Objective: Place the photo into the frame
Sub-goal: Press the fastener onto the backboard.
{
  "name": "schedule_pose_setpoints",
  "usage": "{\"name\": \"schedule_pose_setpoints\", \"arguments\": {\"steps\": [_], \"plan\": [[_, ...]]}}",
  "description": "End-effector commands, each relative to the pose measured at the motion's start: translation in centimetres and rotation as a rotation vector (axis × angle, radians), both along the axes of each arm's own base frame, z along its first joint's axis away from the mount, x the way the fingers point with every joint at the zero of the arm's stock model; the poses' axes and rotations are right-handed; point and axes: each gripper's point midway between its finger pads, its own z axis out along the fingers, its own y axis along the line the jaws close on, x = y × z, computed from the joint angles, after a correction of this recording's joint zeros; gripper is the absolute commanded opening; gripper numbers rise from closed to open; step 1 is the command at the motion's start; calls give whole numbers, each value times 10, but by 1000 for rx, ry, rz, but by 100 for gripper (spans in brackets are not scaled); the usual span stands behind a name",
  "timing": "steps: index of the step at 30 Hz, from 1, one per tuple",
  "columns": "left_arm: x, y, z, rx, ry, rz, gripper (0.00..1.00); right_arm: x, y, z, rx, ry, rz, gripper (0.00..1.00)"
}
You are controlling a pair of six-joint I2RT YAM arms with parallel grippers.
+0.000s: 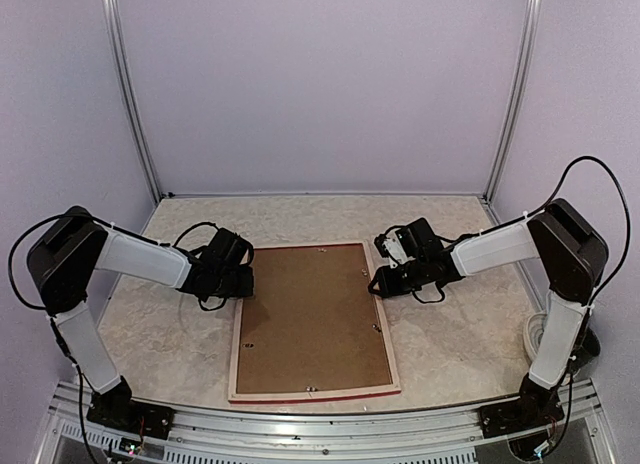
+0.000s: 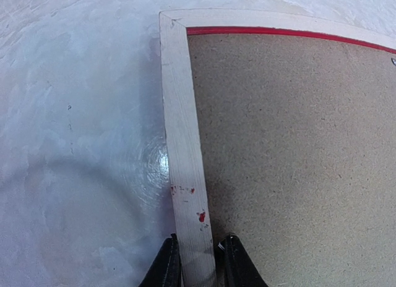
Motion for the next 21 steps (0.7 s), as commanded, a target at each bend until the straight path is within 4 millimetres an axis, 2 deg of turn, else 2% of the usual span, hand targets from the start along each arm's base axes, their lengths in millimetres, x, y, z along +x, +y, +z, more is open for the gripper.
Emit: {"name": "schedule_pose_setpoints", "arguments": {"steps": [1, 4, 8, 10, 13, 17, 21], "plan": [[-12, 4, -8, 56, 41, -30, 0, -11, -11, -15, -60, 37, 27, 24], [-16, -4, -7, 29, 42, -66, 0, -12, -10, -11, -55, 34, 31, 26], [-22, -11, -3, -4, 34, -105, 0, -9, -10, -1, -61, 15, 40, 51], [-25, -12, -3, -12, 33, -117, 0, -5, -9, 7, -67, -5, 48, 58], [-29, -10, -4, -13, 35, -116, 3, 4, -6, 19, -84, -35, 59, 60], [-32, -4, -3, -18, 34, -104, 20, 17, -1, 27, -98, -59, 69, 59], [-29, -1, 7, -60, 1, -92, 30, 26, 5, 29, -99, -68, 82, 58]]}}
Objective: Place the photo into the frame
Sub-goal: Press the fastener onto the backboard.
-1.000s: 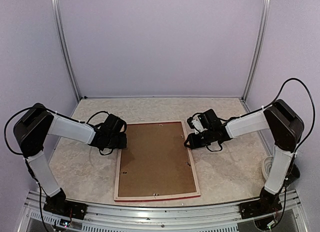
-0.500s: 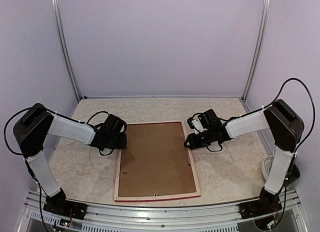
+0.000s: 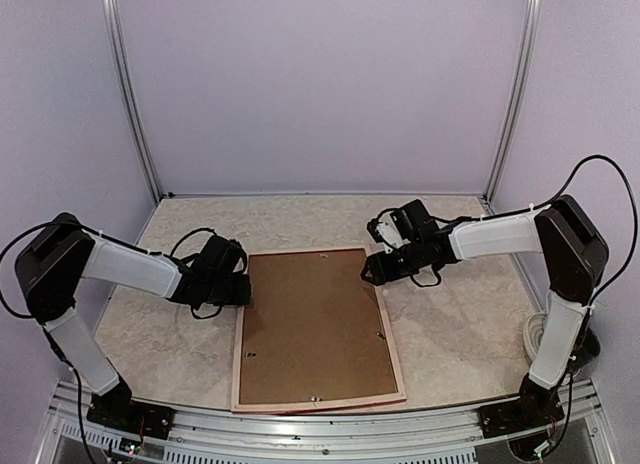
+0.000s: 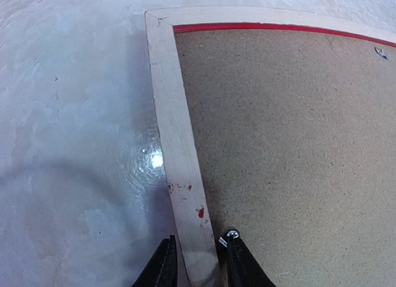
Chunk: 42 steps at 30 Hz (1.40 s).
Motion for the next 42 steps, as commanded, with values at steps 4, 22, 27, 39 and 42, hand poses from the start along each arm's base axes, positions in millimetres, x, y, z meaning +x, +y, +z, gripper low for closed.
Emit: {"name": "schedule_pose_setpoints", "arguments": {"steps": [4, 22, 27, 39, 42], "plan": [[-6, 8, 16, -65, -45, -25, 35, 15, 0, -1, -43, -22, 11, 56], [-8, 27, 24, -181, -95, 1, 46, 25, -10, -30, -111, -22, -42, 51], [-9, 26, 20, -183, -80, -1, 46, 26, -7, -29, -100, -26, -41, 51], [-11, 27, 9, -157, -40, 8, 46, 36, -11, -15, -56, -57, -82, 55], [-11, 26, 11, -169, -41, 14, 46, 38, -10, -18, -62, -51, -80, 54]]}}
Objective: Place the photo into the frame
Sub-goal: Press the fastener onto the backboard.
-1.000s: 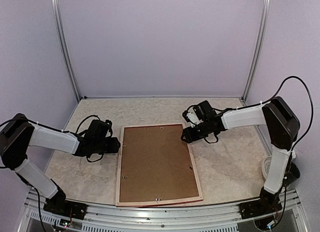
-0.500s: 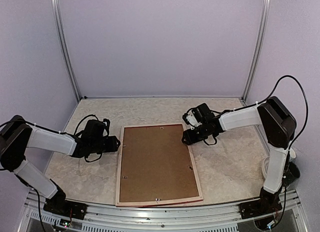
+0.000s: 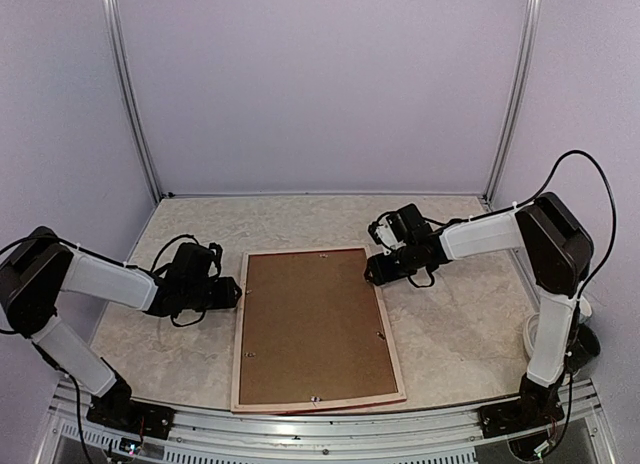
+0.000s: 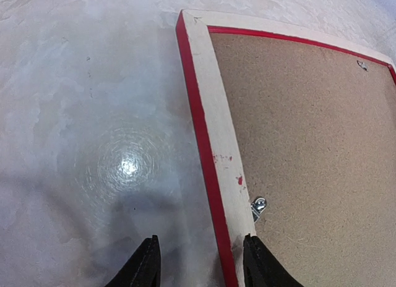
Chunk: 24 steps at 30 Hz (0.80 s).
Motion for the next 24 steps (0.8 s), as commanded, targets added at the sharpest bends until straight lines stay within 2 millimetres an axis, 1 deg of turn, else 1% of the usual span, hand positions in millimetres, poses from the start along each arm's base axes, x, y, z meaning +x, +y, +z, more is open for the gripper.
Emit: {"name": "schedule_pose_setpoints", "arguments": {"steps": [1, 6, 9, 12, 18, 24], "plan": [[2, -3, 4, -20, -3, 9, 46, 10, 0, 3, 8, -13, -18, 54], [-3, -5, -6, 3, 19, 2, 46, 8, 0, -7, 1, 9, -13, 51], [-3, -7, -10, 13, 33, 0, 46, 8, 1, -9, -2, 14, -10, 50], [-4, -8, -13, 31, 43, 1, 46, 9, 0, -12, -13, 18, -11, 47], [-4, -5, -19, 59, 60, 15, 46, 7, -2, -20, -38, 37, -5, 40], [-4, -2, -25, 84, 78, 22, 45, 2, -6, -28, -78, 58, 8, 35]]}}
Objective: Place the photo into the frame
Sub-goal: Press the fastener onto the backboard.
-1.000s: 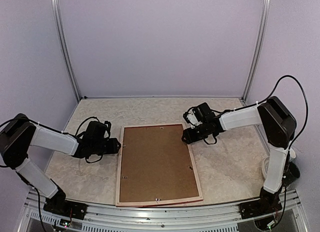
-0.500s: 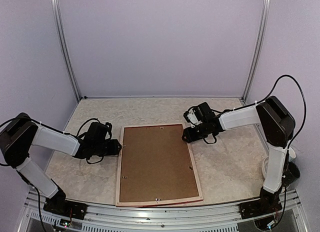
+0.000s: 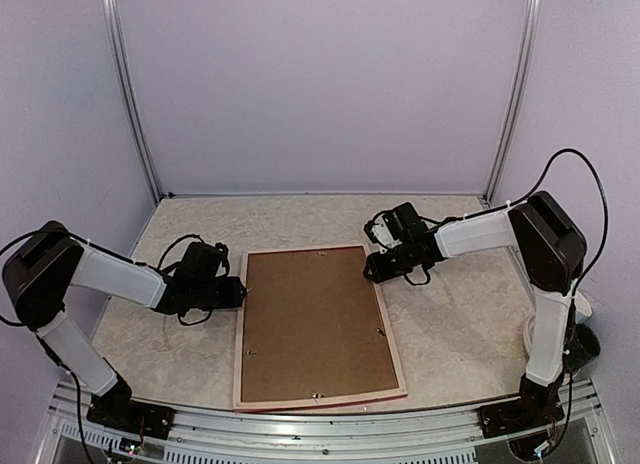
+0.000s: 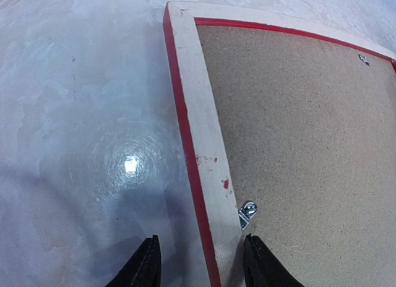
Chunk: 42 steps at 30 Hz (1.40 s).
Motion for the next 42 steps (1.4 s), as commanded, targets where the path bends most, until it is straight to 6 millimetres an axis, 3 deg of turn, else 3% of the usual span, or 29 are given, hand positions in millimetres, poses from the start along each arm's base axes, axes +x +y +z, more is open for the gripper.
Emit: {"name": "schedule_pose_setpoints", "arguments": {"steps": [1, 8, 14, 22, 26, 31, 42], "plan": [[-8, 10, -20, 72, 67, 17, 44, -6, -15, -23, -94, 49, -8, 34], [-8, 14, -24, 91, 75, 28, 38, -4, -24, -15, -164, 16, -25, 33], [-8, 15, -28, 99, 81, 32, 33, -5, -19, -18, -173, 23, -1, 29], [-7, 16, -26, 105, 74, 38, 32, -5, -1, 13, -83, 17, 46, 50], [-8, 16, -25, 103, 71, 35, 31, 0, -3, 20, -104, 9, 48, 53], [-8, 16, -25, 105, 72, 32, 31, 5, -2, 17, -113, 31, 65, 53], [-8, 13, -28, 103, 84, 20, 31, 2, -2, -10, -150, 121, 125, 51]]}}
